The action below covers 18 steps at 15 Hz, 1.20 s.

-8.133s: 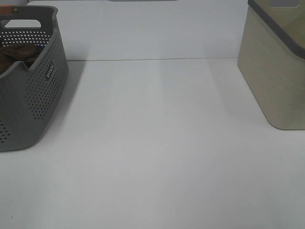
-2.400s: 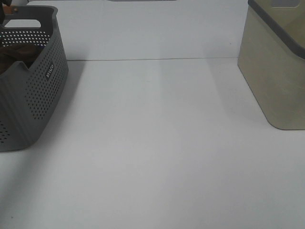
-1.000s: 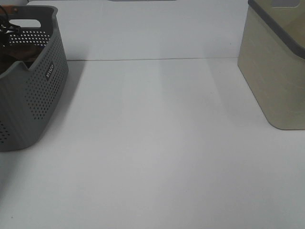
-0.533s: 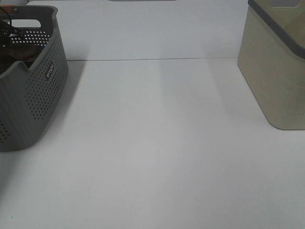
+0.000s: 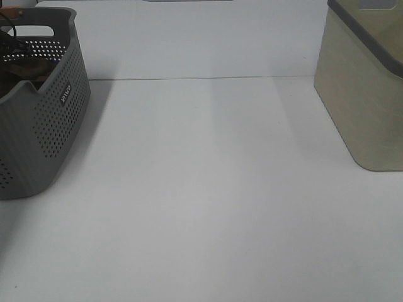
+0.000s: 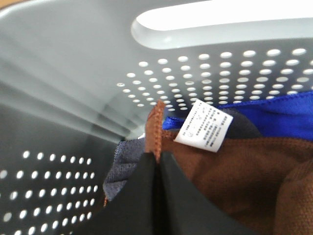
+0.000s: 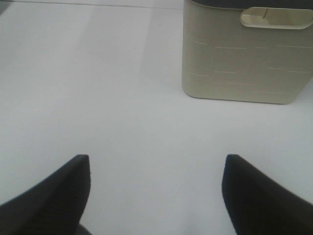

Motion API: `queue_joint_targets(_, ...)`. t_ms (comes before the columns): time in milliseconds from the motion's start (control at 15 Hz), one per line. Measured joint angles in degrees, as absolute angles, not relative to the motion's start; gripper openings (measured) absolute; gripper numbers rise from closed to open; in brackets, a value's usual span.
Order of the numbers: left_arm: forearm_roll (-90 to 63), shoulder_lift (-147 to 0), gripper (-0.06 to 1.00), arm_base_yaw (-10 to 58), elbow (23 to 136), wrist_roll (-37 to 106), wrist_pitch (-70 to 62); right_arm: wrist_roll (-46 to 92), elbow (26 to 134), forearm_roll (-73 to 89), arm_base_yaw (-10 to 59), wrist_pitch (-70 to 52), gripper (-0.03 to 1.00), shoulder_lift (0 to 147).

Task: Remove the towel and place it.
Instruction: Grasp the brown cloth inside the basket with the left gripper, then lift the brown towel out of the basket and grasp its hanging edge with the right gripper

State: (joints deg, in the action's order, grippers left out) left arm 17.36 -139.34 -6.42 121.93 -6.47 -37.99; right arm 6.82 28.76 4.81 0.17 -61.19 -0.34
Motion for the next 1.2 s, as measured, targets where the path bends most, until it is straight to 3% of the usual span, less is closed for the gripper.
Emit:
queue_joint_targets(733, 5.1, -125.3, 0.00, -6.0, 121.9, 0.6, -40.1, 6.8, 28.8, 4.8, 0.2, -61.2, 0.71, -0.3)
queue_joint_targets(1200, -4.4, -106.7, 0.00, 7.2, 121.9, 15.2, -41.4, 6.8, 28.8, 4.8, 0.2, -61.2, 0.71, -0.3)
